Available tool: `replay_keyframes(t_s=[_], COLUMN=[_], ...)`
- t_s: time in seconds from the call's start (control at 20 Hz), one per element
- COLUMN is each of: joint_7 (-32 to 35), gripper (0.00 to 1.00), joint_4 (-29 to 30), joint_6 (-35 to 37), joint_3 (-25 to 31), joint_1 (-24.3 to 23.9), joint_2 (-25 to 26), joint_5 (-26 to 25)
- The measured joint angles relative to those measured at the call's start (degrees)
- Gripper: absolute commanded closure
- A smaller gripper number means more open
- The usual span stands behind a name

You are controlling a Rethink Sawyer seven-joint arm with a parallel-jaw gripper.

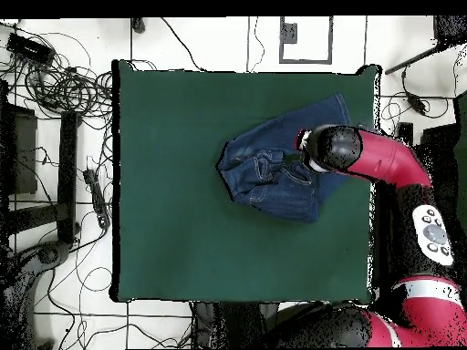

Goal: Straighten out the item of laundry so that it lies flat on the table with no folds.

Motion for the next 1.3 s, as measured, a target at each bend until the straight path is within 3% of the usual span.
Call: replay_keyframes(t_s=[0.55,1.3], joint_7=[0.1,0.1], gripper=[0.0,0.0], joint_4=[6.2,12.8], joint_6=[-5.9,-12.2], joint_3=[-2.5,-4.9], joint_1=[3.1,5.9], joint_2=[-2.5,-2.2], joint_5=[2.1,4.7])
